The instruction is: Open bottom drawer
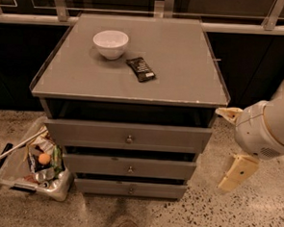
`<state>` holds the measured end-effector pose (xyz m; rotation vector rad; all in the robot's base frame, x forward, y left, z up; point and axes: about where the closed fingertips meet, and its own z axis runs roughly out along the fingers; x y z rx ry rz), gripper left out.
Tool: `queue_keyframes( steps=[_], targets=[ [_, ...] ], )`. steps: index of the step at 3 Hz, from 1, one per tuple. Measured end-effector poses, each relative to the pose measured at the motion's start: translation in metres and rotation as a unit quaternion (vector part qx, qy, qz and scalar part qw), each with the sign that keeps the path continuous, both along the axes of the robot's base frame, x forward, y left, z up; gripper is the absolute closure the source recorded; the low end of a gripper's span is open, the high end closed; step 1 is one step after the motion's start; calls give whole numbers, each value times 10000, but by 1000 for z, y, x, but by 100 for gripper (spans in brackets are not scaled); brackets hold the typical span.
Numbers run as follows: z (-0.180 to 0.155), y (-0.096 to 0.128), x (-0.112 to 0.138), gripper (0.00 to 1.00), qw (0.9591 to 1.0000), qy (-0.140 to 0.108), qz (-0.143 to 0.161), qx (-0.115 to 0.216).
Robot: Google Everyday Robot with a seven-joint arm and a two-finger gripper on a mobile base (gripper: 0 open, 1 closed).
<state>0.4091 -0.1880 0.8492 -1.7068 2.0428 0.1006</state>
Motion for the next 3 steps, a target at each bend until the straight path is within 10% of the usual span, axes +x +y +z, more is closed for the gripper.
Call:
queue_keyframes(
  steps=[3],
  targets=[
    [-13,5,-2,0,10000,-12,-34,41]
  ],
)
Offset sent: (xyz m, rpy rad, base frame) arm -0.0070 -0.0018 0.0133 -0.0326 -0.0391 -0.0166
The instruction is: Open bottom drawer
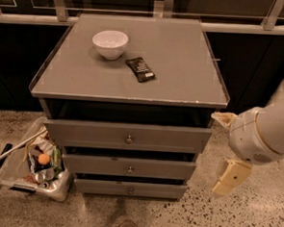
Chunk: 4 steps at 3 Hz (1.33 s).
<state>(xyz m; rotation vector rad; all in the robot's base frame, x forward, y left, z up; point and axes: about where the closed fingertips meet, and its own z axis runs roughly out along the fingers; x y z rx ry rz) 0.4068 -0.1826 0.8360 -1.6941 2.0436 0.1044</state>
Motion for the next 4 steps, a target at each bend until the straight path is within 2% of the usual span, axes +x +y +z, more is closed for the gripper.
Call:
queue_keyframes(
  steps=[1,3,4],
  targets=[
    [-34,11,5,0,9997,105,43,220],
    [-129,36,15,0,9975,195,238,630],
    [-182,44,24,0,9961,404,228,753]
  ],
)
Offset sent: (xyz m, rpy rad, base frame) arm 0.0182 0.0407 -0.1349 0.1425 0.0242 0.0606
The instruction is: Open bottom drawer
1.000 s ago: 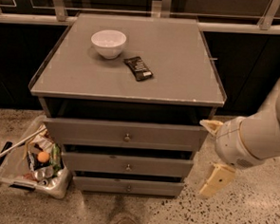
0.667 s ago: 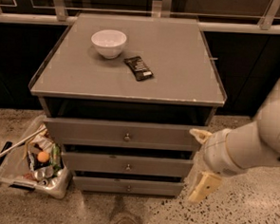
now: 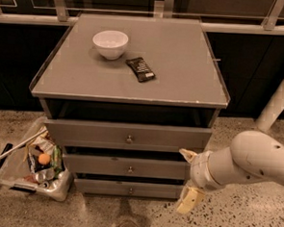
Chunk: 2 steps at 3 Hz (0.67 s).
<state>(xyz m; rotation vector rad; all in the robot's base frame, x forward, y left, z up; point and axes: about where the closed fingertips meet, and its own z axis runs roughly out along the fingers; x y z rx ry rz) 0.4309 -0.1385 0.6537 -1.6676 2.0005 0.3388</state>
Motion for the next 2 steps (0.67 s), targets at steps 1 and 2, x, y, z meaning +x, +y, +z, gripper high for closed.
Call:
queue_keyframes(
  steps=[1,2],
  targets=[
    [0,0,0,0,10000,0,0,0],
    [-14,10,-1,0,9997,-5,80,212]
  ],
)
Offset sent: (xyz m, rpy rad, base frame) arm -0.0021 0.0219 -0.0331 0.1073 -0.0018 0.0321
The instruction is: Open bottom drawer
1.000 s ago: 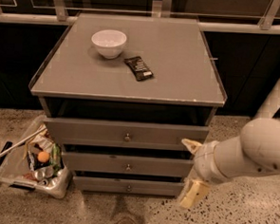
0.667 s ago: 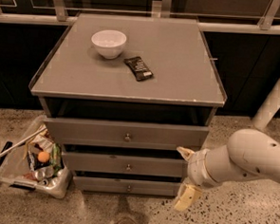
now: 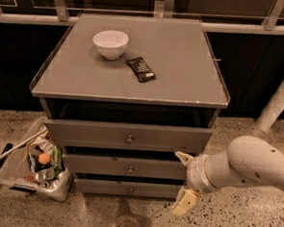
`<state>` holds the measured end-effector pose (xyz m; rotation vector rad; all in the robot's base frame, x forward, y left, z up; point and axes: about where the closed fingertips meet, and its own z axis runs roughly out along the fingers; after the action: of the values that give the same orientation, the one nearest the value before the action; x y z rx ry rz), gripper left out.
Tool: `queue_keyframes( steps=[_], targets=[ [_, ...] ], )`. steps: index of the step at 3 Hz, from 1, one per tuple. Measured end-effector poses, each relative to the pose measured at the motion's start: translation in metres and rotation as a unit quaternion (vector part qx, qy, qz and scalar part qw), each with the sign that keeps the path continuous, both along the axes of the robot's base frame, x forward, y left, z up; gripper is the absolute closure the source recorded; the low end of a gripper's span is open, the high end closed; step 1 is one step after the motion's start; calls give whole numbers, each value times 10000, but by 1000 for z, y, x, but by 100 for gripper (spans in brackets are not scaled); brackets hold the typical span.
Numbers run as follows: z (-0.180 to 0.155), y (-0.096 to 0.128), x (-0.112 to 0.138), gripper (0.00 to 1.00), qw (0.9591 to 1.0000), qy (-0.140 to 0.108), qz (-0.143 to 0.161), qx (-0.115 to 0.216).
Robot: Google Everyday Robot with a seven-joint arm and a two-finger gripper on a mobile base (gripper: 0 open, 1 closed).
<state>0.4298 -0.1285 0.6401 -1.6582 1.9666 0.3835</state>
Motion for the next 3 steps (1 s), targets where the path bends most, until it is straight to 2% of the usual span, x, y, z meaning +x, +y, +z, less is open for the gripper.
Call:
queue_keyframes(
  steps=[3],
  targets=[
    [-107,20,42,0,9988,-89,91,472]
  ],
)
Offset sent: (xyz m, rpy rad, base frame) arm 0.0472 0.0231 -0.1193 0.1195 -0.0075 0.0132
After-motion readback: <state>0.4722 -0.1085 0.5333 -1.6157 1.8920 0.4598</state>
